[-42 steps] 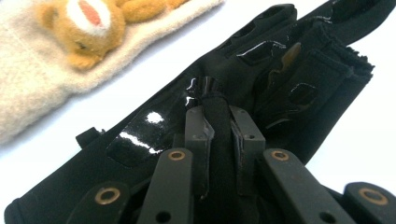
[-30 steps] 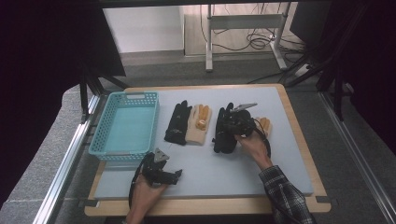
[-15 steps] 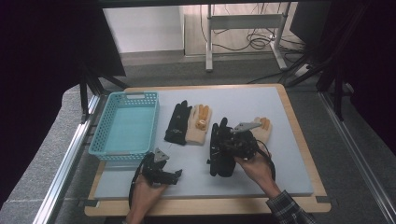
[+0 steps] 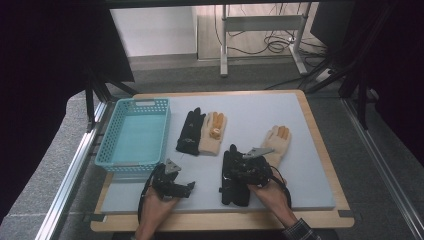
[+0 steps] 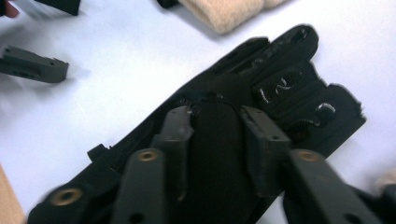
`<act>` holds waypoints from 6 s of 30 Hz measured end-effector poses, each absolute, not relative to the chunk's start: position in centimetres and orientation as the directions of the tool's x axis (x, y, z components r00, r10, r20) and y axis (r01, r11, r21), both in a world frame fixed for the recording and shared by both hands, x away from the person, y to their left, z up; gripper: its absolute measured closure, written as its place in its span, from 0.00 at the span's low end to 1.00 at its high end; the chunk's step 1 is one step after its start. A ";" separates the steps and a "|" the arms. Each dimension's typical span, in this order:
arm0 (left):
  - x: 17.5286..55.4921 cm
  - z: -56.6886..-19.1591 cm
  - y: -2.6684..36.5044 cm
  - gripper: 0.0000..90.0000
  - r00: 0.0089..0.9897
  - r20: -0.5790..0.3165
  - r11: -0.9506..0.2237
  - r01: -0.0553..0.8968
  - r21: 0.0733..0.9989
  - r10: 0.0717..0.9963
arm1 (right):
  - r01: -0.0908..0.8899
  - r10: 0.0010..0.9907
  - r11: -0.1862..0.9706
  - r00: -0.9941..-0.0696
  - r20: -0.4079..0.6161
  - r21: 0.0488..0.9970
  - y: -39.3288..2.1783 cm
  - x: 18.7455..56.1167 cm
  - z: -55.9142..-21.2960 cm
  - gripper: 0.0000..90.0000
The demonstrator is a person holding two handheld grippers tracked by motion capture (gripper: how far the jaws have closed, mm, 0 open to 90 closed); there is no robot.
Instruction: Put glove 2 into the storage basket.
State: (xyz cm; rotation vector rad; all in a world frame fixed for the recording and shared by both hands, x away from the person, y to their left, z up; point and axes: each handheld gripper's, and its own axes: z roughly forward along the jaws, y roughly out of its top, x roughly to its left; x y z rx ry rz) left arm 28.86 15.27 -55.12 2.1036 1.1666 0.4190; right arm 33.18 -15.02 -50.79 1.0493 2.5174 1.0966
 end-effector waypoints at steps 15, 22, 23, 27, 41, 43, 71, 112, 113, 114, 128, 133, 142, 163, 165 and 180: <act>28.9 -55.1 15.3 0.03 0.544 -0.049 -0.359 0.617 0.701 0.838 | 0.464 0.649 0.463 -0.758 0.068 0.755 -13.6 35.9 -48.4 0.45; 28.9 -55.1 15.3 0.03 0.546 -0.046 -0.364 0.615 0.699 0.836 | 0.433 0.602 0.502 -0.797 0.058 0.749 -10.8 38.0 -48.0 0.62; 28.9 -55.1 15.3 0.03 0.547 -0.046 -0.364 0.615 0.699 0.836 | 0.430 0.595 0.510 -0.802 0.056 0.745 -10.4 38.3 -48.0 0.63; 28.9 -55.1 15.3 0.03 0.546 -0.046 -0.363 0.615 0.700 0.836 | 0.423 0.585 0.522 -0.809 0.049 0.741 -9.2 39.3 -48.0 0.69; 28.9 -55.1 15.3 0.03 0.547 -0.048 -0.364 0.616 0.699 0.836 | 0.399 0.555 0.546 -0.831 0.038 0.737 -3.6 44.3 -48.5 0.69; 28.9 -55.1 15.3 0.03 0.547 -0.048 -0.364 0.617 0.698 0.836 | 0.398 0.557 0.543 -0.830 0.038 0.739 -2.9 45.1 -48.8 0.64; 28.9 -55.1 15.3 0.03 0.547 -0.049 -0.362 0.617 0.699 0.836 | 0.454 0.607 0.603 -0.794 -0.008 0.657 2.5 49.0 -52.3 0.94; 28.9 -55.1 15.3 0.03 0.546 -0.047 -0.363 0.615 0.700 0.836 | 0.386 0.606 0.501 -0.795 0.005 0.775 -8.5 38.5 -43.8 0.94; 28.9 -55.1 15.3 0.03 0.544 -0.048 -0.360 0.615 0.701 0.837 | 0.387 0.611 0.498 -0.792 0.003 0.776 -9.0 38.1 -43.8 0.94; 28.9 -55.1 15.3 0.03 0.544 -0.048 -0.360 0.616 0.701 0.838 | 0.391 0.615 0.495 -0.789 0.005 0.776 -9.5 37.7 -43.8 0.94; 28.9 -55.1 15.3 0.03 0.542 -0.049 -0.357 0.616 0.702 0.839 | 0.405 0.660 0.499 -0.751 -0.033 0.766 -14.2 31.8 -44.3 0.94; 28.9 -55.1 15.3 0.03 0.543 -0.050 -0.358 0.617 0.701 0.839 | 0.421 0.675 0.492 -0.737 -0.028 0.762 -14.9 30.8 -45.0 0.94; 28.9 -55.1 15.3 0.03 0.545 -0.046 -0.363 0.616 0.699 0.837 | 0.461 0.711 0.486 -0.702 -0.031 0.742 -14.1 30.6 -48.7 0.93; 28.8 -55.1 15.2 0.03 0.542 -0.047 -0.358 0.616 0.702 0.839 | 0.484 0.673 0.455 -0.736 0.067 0.748 -19.6 31.2 -48.8 0.65; 28.8 -55.1 15.2 0.03 0.540 -0.048 -0.356 0.616 0.703 0.840 | 0.487 0.660 0.468 -0.748 0.075 0.738 -20.5 30.9 -49.6 0.79; 28.9 -55.1 15.2 0.03 0.545 -0.047 -0.360 0.615 0.702 0.837 | 0.466 0.578 0.519 -0.809 0.108 0.717 -19.3 29.6 -53.0 0.98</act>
